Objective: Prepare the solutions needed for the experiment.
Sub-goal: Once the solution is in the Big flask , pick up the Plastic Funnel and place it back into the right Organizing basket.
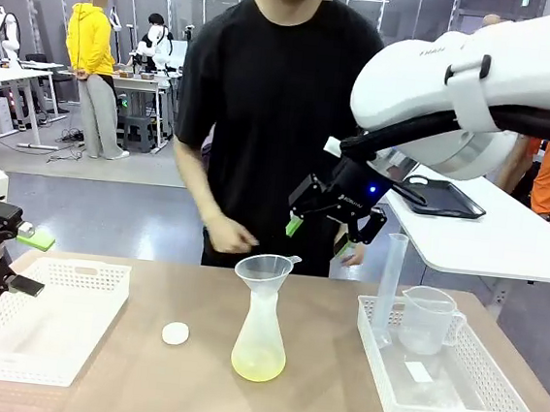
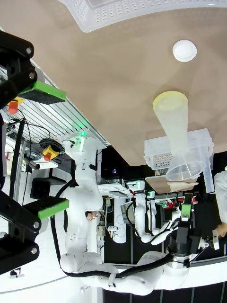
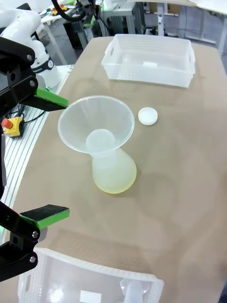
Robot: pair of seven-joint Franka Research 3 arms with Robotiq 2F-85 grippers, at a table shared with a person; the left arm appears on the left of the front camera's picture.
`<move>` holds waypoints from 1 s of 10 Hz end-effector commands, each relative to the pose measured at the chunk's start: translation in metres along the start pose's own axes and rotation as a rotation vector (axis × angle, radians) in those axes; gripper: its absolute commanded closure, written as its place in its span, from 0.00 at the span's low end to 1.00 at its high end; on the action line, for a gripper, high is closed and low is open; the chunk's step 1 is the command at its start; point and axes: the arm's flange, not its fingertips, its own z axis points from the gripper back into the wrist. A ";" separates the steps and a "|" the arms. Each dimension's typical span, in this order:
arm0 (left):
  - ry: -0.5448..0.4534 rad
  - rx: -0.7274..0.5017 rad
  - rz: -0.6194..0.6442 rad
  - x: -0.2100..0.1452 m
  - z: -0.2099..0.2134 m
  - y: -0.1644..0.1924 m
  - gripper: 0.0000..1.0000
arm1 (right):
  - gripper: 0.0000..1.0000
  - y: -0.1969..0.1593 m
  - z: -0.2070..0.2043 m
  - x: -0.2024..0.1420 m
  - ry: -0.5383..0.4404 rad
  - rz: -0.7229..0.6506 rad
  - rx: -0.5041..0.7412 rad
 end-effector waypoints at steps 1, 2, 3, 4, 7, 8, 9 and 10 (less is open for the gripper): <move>-0.007 -0.026 -0.009 0.001 0.000 -0.003 0.00 | 0.00 0.009 -0.016 0.003 0.004 -0.050 -0.017; -0.007 -0.026 -0.009 0.001 0.000 -0.003 0.00 | 0.00 0.011 -0.022 0.002 0.009 -0.053 -0.019; -0.007 -0.026 -0.009 0.001 0.000 -0.003 0.00 | 0.00 0.011 -0.028 0.000 0.014 -0.065 -0.025; -0.007 -0.026 -0.009 0.001 0.000 -0.003 0.00 | 0.00 0.012 -0.034 0.000 0.032 -0.075 -0.027; -0.007 -0.026 -0.009 0.001 0.000 -0.003 0.00 | 0.00 0.019 -0.053 -0.002 0.059 -0.097 -0.039; -0.007 -0.026 -0.009 0.001 0.000 -0.003 0.00 | 0.00 0.021 -0.059 -0.004 0.066 -0.104 -0.041; -0.007 -0.026 -0.009 0.001 0.000 -0.003 0.00 | 0.00 0.020 -0.061 -0.003 0.054 -0.113 -0.040; -0.007 -0.026 -0.009 0.001 0.000 -0.003 0.00 | 0.11 0.021 -0.062 -0.004 0.038 -0.106 -0.037</move>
